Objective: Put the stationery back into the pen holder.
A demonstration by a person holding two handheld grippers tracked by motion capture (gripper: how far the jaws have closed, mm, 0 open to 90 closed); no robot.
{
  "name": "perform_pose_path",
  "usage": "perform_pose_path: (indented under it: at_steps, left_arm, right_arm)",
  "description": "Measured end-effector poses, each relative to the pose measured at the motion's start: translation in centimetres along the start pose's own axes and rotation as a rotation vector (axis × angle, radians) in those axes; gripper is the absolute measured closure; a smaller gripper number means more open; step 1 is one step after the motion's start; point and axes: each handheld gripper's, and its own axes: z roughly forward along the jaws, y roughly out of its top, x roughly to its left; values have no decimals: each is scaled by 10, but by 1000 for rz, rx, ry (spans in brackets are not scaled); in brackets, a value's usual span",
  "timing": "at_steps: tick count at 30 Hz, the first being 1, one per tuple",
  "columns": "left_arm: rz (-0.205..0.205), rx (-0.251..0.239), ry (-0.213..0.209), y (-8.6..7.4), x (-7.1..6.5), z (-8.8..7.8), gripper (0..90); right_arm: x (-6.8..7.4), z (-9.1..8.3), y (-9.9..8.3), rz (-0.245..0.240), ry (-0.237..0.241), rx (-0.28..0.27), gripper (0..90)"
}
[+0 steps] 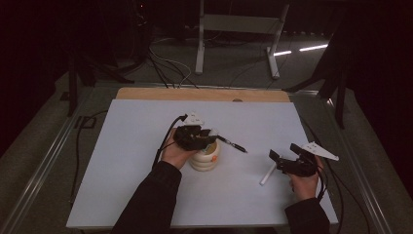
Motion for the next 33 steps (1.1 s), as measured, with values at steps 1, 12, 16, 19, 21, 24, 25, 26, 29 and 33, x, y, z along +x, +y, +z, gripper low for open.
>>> perform_pose_path:
  at_steps: [1, 12, 16, 19, 21, 24, 25, 26, 29, 33]
  left_arm:
    - [-2, 2, -1, -1, 0, 0, 655]
    - [-3, 31, -1, -8, 1, 1, 654]
    - [-7, 38, -1, -11, 1, 2, 654]
    - [-10, 46, -3, -13, 1, 2, 654]
    - [-13, 50, -4, -15, 1, 2, 653]
    - [-15, 57, -7, -16, 1, 2, 654]
    - [-14, 59, -6, -17, 1, 3, 654]
    - [-13, 61, -6, -17, 1, 3, 654]
    - [-16, 59, -6, -19, 1, 2, 653]
    - [-18, 64, -8, -21, 0, 3, 653]
  right_arm:
    - [0, 0, 0, -1, 0, 0, 0]
    - [0, 0, 0, 1, 2, 2, 0]
    - [0, 1, 0, -1, 2, 1, 0]
    - [0, 1, 0, 1, 2, 2, 0]
    - [0, 1, 0, 0, 3, 2, 0]
    - [0, 1, 0, 2, 3, 2, 0]
    - [0, 1, 0, 1, 3, 2, 0]
    - [0, 1, 0, 0, 3, 2, 0]
    - [0, 1, 0, 0, 2, 2, 0]
    - [0, 0, 0, 1, 2, 2, 0]
